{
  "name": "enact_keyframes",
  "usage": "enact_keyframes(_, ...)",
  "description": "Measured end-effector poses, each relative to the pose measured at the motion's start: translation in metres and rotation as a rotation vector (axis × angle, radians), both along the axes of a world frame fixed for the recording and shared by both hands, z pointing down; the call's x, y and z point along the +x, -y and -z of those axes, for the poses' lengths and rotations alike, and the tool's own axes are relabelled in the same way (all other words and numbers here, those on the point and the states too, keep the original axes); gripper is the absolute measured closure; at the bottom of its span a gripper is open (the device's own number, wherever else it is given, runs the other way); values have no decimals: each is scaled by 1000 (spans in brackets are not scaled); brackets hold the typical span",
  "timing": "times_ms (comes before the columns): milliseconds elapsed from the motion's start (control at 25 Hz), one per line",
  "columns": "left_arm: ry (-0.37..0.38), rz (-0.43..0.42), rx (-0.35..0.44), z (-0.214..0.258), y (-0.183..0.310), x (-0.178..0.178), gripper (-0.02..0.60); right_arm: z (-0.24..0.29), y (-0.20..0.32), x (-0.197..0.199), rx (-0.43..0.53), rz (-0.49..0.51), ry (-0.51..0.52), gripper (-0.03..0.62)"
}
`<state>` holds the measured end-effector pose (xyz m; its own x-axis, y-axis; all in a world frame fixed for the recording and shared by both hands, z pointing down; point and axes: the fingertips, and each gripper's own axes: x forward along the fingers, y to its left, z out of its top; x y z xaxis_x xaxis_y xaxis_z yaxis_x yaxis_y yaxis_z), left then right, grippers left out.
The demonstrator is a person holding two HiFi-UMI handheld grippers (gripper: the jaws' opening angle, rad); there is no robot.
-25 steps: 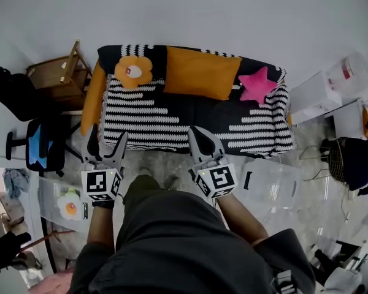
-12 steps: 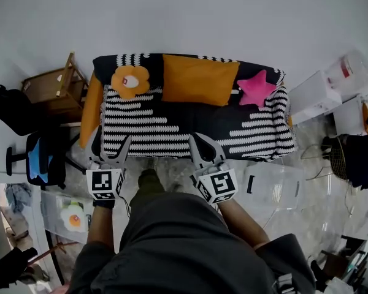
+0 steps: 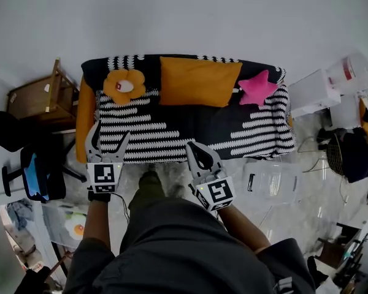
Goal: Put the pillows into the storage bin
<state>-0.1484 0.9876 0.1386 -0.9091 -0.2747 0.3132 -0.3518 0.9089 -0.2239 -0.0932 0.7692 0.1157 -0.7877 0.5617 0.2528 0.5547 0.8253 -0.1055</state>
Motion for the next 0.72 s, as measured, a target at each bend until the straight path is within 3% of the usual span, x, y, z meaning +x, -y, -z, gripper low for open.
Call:
enact_keyframes(360, -103, -114, -112, -78, -34, -122, 202, -51, -62, -80, 31, 7, -119, 594)
enact_keyframes(720, -215, -224, -238, -172, -54, -212, 202, -113, -96, -143, 46, -4, -237, 595)
